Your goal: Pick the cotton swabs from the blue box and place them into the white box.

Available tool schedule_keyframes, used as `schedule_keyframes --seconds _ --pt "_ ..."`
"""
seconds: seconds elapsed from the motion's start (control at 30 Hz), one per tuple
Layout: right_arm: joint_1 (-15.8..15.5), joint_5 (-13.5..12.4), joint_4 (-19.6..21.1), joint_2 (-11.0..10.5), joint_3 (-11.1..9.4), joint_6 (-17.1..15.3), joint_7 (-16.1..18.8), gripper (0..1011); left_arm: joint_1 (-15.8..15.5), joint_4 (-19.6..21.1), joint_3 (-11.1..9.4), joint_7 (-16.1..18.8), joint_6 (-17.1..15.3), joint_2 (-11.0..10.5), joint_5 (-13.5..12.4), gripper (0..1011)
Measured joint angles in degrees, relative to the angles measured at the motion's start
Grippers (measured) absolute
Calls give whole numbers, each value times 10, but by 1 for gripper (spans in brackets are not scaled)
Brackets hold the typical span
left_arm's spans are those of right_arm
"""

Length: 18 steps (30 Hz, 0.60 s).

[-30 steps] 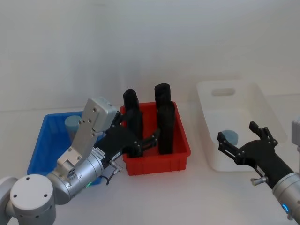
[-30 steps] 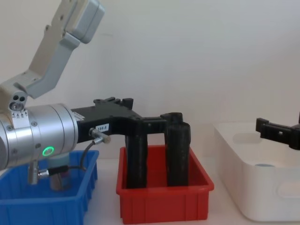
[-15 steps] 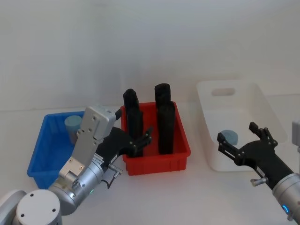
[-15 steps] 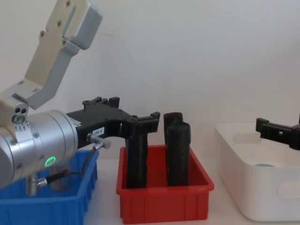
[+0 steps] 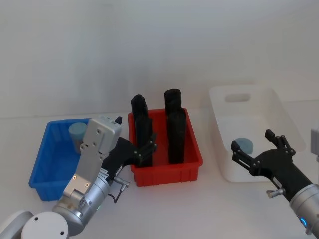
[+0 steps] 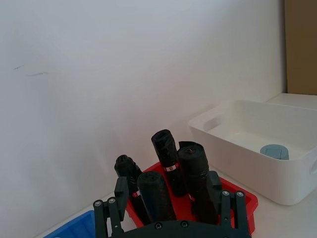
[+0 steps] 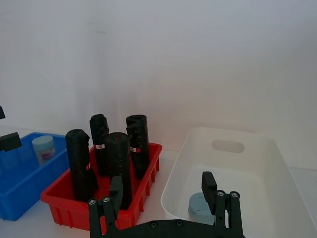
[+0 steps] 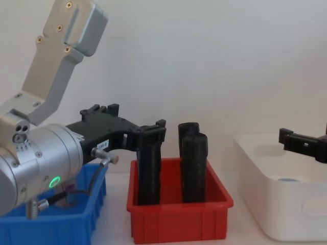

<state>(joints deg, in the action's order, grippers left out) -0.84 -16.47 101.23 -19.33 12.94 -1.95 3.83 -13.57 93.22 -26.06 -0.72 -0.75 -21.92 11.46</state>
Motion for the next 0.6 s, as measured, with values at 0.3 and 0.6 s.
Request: schedule_keyframes --seconds 0.3,0.6 --pt "0 0 0 0 0 0 0 1001 0 0 0 1 0 0 0 1004" --pt "1 1 -1 1 0 0 2 1001 0 0 0 1 0 0 0 1004"
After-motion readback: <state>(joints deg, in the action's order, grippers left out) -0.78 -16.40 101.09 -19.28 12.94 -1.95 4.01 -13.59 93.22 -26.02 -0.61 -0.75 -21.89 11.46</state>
